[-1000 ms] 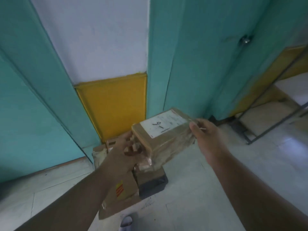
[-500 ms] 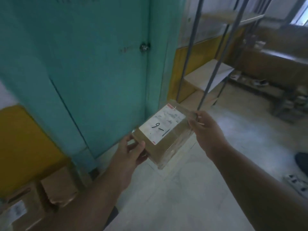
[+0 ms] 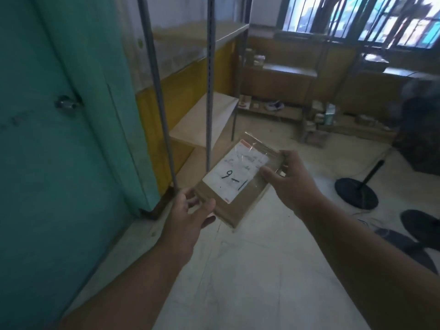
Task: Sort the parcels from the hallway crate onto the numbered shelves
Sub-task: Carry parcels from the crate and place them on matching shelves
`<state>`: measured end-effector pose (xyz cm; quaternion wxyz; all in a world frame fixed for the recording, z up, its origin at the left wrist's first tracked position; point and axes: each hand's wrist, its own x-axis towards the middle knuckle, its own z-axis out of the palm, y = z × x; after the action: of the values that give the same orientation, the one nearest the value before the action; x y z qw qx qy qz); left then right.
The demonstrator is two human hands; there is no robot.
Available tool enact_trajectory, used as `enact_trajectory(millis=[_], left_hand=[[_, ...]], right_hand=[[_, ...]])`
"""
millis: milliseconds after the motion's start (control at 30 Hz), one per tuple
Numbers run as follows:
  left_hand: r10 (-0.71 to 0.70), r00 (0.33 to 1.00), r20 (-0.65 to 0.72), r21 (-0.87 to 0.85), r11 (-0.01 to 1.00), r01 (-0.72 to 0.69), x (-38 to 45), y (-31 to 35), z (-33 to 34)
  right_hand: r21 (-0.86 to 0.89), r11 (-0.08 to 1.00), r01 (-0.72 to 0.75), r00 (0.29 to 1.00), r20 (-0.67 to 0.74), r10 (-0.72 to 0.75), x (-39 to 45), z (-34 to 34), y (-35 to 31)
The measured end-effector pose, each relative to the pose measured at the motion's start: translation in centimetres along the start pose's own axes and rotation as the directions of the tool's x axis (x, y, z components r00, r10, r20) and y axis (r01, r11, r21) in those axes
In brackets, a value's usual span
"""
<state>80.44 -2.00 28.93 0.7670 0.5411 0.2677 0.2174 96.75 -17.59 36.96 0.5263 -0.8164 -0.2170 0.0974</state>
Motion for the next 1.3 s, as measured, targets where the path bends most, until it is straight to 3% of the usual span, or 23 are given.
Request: enact_trajectory(millis=[233, 400, 533, 667, 800, 1000, 1100, 1200, 1300], left_hand=[[0.09, 0.99, 0.105, 0.107, 0.989, -0.101, 15.4, 2.4, 12.7], [0.076, 0.991, 0.112, 0.111, 0.99, -0.088, 24.1, 0.9, 22.0], [0.104, 0.975, 0.195, 0.142, 0.981, -0.133, 30.1, 1.4, 26.7], [0.151, 0.982, 0.114, 0.169, 0.971, -0.169, 37.3, 3.7, 28.8], [0.236, 0.972, 0.015, 0.168, 0.957, -0.235, 45.7, 5.4, 29.8], [0.318, 0.946, -0.056, 0.27, 0.918, -0.292, 59.0, 10.0, 32.8], [0.413, 0.908, -0.064, 0.376, 0.853, -0.362, 63.9, 12.3, 35.5], [0.557, 0.814, -0.164, 0.53, 0.746, -0.403, 67.3, 14.9, 38.4], [0.625, 0.731, -0.274, 0.494, 0.744, -0.45, 70.4, 16.3, 39.8]], right_hand=[[-0.197, 0.975, -0.098, 0.986, -0.155, 0.068, 9.9, -9.4, 5.0], [-0.236, 0.97, -0.058, 0.989, -0.146, 0.023, 21.3, -15.3, 8.2], [-0.295, 0.955, -0.013, 0.997, -0.08, -0.011, 31.0, -17.9, 9.2], [-0.211, 0.972, 0.102, 0.994, 0.047, -0.094, 40.8, -17.4, 9.9], [-0.103, 0.978, 0.182, 0.982, 0.058, -0.177, 51.2, -16.1, 9.5], [-0.148, 0.971, 0.187, 0.981, 0.083, -0.177, 64.6, -16.9, 8.4], [-0.14, 0.972, 0.187, 0.982, 0.033, -0.185, 69.8, -17.9, 7.3], [-0.117, 0.972, 0.202, 0.979, 0.028, -0.2, 74.9, -17.7, 6.7], [-0.081, 0.956, 0.282, 0.959, 0.058, -0.277, 79.9, -16.6, 6.1]])
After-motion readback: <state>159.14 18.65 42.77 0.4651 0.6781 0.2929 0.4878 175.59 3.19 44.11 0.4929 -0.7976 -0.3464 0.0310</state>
